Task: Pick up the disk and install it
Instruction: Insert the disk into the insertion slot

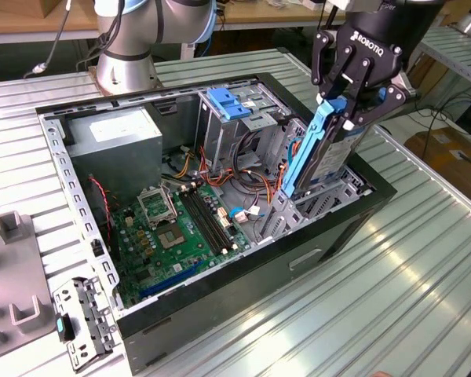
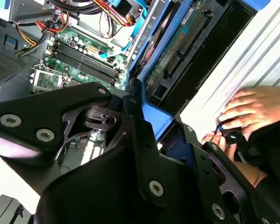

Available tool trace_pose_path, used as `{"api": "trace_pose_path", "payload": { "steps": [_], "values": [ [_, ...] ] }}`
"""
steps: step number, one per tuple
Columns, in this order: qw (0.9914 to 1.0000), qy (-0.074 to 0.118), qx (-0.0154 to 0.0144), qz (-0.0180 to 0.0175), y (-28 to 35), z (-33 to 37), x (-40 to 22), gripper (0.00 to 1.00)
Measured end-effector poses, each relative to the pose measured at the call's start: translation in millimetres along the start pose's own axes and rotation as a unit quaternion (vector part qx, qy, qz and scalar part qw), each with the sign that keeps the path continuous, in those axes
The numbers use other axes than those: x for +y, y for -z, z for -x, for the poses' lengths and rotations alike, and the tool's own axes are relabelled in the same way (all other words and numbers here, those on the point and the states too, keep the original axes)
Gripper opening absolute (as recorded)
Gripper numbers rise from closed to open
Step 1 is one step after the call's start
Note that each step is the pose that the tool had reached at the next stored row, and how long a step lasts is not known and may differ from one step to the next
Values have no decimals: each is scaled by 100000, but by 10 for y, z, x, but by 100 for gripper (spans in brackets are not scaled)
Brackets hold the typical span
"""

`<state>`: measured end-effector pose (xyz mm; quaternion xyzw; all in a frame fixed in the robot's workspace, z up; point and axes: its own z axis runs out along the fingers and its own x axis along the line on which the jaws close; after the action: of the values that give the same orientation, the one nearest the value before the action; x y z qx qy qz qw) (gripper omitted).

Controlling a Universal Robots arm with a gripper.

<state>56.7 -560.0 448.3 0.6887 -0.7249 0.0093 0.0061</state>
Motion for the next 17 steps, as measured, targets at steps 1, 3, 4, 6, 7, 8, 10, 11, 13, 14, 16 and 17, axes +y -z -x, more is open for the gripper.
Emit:
{"api": "trace_pose_path", "payload": {
  "steps": [1,3,4,6,7,8,10,11,13,14,16,17],
  "values": [
    [100000,132,0,-2,-4,0,0,37],
    [99999,482,0,-11,-13,0,0,37],
    [99998,645,-8,-14,-18,0,0,37],
    [99994,1072,-6,-24,-30,0,0,37],
    [99994,1084,0,-24,-31,0,0,37],
    [99994,1085,-9,-25,-36,1,0,37],
    [99994,1086,-7,-25,-39,1,0,37],
    [99994,1086,-6,-27,-39,1,0,37],
    [99994,1086,-8,-24,-40,1,0,37],
    [99994,1085,-8,-25,-40,1,0,37],
    [99994,1084,-10,-25,-40,1,0,37],
    [99994,1084,-10,-26,-40,1,0,37]
  ]
}}
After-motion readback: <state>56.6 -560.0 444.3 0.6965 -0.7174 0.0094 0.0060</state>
